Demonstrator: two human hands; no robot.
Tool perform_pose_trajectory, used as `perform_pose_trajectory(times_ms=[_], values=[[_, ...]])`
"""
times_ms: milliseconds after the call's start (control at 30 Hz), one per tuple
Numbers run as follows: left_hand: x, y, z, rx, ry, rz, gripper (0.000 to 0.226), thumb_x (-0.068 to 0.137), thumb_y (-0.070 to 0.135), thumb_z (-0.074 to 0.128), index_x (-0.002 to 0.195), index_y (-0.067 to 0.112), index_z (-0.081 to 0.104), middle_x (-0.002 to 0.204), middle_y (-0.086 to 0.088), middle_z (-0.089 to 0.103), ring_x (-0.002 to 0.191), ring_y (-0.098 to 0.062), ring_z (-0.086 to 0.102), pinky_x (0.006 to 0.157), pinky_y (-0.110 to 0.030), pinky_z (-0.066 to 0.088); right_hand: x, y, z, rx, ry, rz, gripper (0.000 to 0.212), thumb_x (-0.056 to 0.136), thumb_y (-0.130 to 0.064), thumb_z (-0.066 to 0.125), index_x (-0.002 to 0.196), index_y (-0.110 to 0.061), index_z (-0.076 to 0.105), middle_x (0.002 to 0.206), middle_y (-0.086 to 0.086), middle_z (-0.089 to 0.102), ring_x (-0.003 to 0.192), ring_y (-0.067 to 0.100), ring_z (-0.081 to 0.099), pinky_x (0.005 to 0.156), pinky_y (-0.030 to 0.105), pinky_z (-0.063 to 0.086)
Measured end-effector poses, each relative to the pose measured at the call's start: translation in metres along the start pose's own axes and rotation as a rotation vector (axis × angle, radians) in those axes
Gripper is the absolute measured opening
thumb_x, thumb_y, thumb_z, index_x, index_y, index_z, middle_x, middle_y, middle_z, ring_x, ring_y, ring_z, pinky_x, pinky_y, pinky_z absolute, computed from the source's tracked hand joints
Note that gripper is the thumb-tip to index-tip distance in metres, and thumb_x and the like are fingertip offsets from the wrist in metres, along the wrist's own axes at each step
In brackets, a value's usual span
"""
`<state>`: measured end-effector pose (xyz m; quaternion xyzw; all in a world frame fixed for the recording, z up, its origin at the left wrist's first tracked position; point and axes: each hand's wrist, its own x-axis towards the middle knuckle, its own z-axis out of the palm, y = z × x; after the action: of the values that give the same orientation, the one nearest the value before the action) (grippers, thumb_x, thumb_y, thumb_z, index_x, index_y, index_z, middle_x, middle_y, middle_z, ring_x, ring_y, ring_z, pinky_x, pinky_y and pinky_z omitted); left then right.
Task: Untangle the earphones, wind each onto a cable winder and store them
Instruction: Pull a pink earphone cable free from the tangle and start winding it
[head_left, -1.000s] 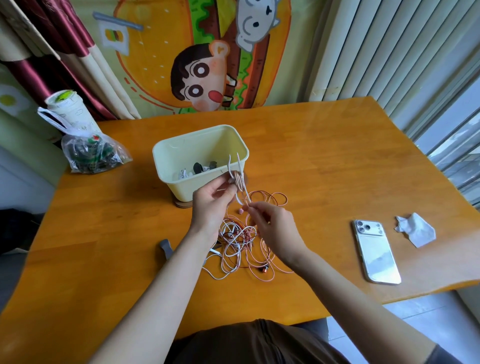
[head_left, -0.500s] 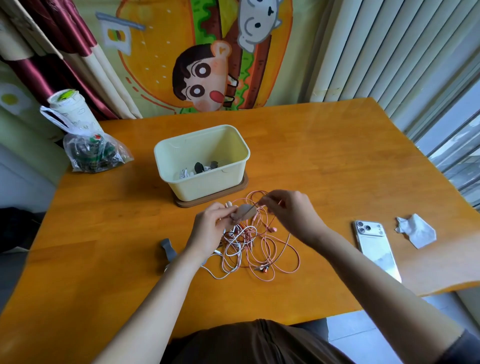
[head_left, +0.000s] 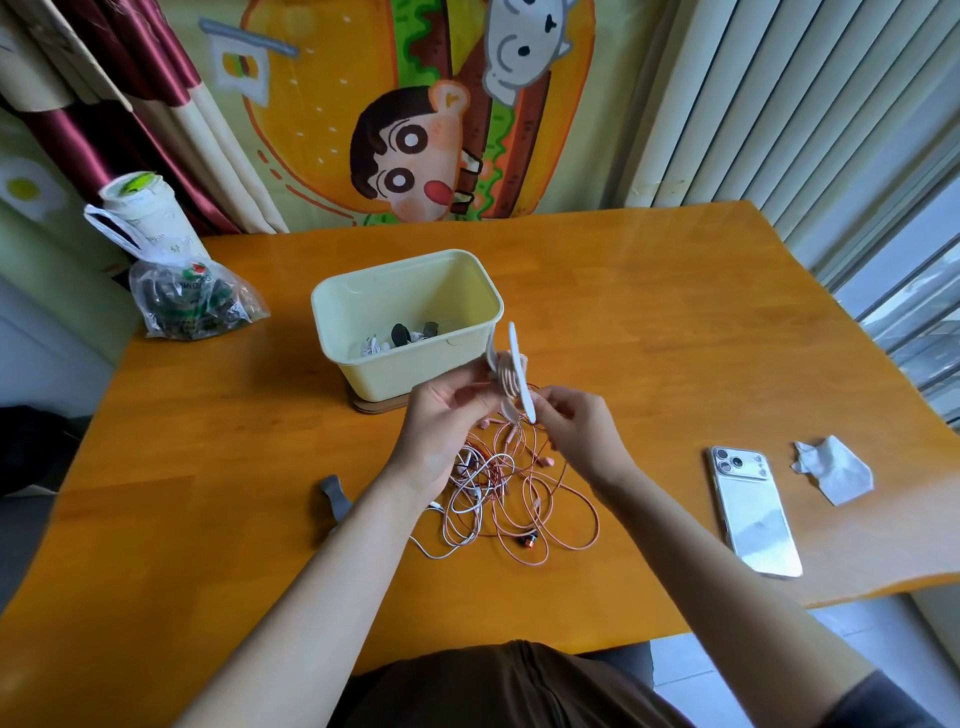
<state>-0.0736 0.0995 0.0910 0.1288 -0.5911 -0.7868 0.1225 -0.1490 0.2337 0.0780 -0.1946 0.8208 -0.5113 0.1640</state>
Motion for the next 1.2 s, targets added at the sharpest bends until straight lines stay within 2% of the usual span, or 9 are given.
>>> perform_pose_trajectory(times_ms=[167,300,400,500,667,833,967,1067,1200], values=[[0.001,-0.003,-0.002,-0.051,0.197,-0.093,0.028,0.088,0.007,0.062,0.111,0.021,0.068,0.109,0.003,0.071,0.096,-0.009,0.063,0.070,-0.018,0.052,-0.014,0.003,0.020,0.049,-0.042,0.039,0.029,0.094,-0.017,0.055,0.066,-0.019,0.060,0.047,-0.011,0.047,0.040,0.002,0.033,0.044,0.021,0.026],[0.001,-0.009,-0.003,0.017,0.344,-0.171,0.024,0.093,0.008,0.058,0.108,0.023,0.068,0.108,0.003,0.071,0.106,-0.016,0.063,0.091,-0.035,0.051,-0.022,0.004,0.029,0.010,-0.095,0.048,0.027,0.095,-0.022,0.054,0.077,-0.006,0.066,0.060,-0.002,0.055,0.046,0.006,0.040,0.048,0.024,0.033],[0.003,-0.015,-0.009,0.291,0.349,-0.039,0.023,0.092,0.009,0.060,0.101,0.026,0.071,0.098,0.006,0.072,0.097,-0.010,0.065,0.089,-0.032,0.053,-0.026,-0.002,0.029,-0.055,-0.120,0.025,0.028,0.094,-0.024,0.055,0.079,-0.005,0.067,0.061,-0.010,0.055,0.046,0.003,0.043,0.048,0.020,0.036],[0.004,-0.022,-0.014,0.716,0.338,0.152,0.024,0.090,0.005,0.060,0.109,0.013,0.071,0.096,-0.002,0.069,0.088,-0.010,0.062,0.080,-0.024,0.053,-0.029,-0.013,0.026,-0.129,-0.152,-0.047,0.020,0.095,-0.021,0.054,0.078,-0.017,0.063,0.057,-0.015,0.050,0.045,-0.003,0.048,0.046,0.010,0.034],[0.002,-0.028,-0.025,1.004,0.180,0.322,0.035,0.089,-0.006,0.059,0.122,0.002,0.063,0.102,-0.008,0.061,0.093,-0.011,0.054,0.079,-0.010,0.044,-0.022,-0.023,0.010,-0.322,-0.187,-0.146,0.020,0.095,-0.024,0.055,0.096,-0.011,0.071,0.070,-0.009,0.060,0.053,0.003,0.051,0.051,0.012,0.037],[-0.002,-0.027,-0.028,0.947,0.080,0.332,0.035,0.085,-0.007,0.063,0.119,0.001,0.065,0.097,-0.006,0.064,0.093,-0.014,0.058,0.080,0.000,0.040,-0.003,-0.028,-0.025,-0.458,-0.150,-0.177,0.018,0.092,-0.027,0.060,0.094,-0.016,0.073,0.077,-0.006,0.065,0.067,0.013,0.061,0.065,0.030,0.048],[-0.001,-0.024,-0.022,0.809,-0.043,0.239,0.034,0.086,-0.002,0.065,0.119,0.007,0.066,0.102,-0.004,0.067,0.100,-0.013,0.061,0.087,-0.008,0.044,0.007,-0.027,-0.039,-0.470,-0.051,-0.200,0.013,0.088,-0.026,0.064,0.090,-0.018,0.074,0.078,-0.006,0.067,0.062,0.003,0.053,0.059,0.020,0.042],[-0.001,-0.016,-0.017,0.607,-0.142,0.114,0.036,0.087,0.000,0.064,0.118,0.017,0.065,0.105,-0.001,0.068,0.103,-0.010,0.062,0.093,-0.025,0.049,0.010,-0.026,-0.045,-0.405,0.011,-0.198,0.011,0.085,-0.024,0.067,0.087,-0.016,0.075,0.073,-0.008,0.064,0.057,-0.002,0.051,0.054,0.010,0.037],[-0.003,0.001,-0.003,0.319,-0.169,0.078,0.030,0.087,-0.001,0.063,0.114,0.011,0.068,0.112,-0.010,0.070,0.110,-0.016,0.062,0.098,-0.027,0.047,0.011,-0.021,-0.040,-0.272,0.030,-0.142,0.020,0.087,-0.029,0.065,0.080,-0.012,0.072,0.059,-0.004,0.062,0.048,0.007,0.049,0.048,0.020,0.037]])
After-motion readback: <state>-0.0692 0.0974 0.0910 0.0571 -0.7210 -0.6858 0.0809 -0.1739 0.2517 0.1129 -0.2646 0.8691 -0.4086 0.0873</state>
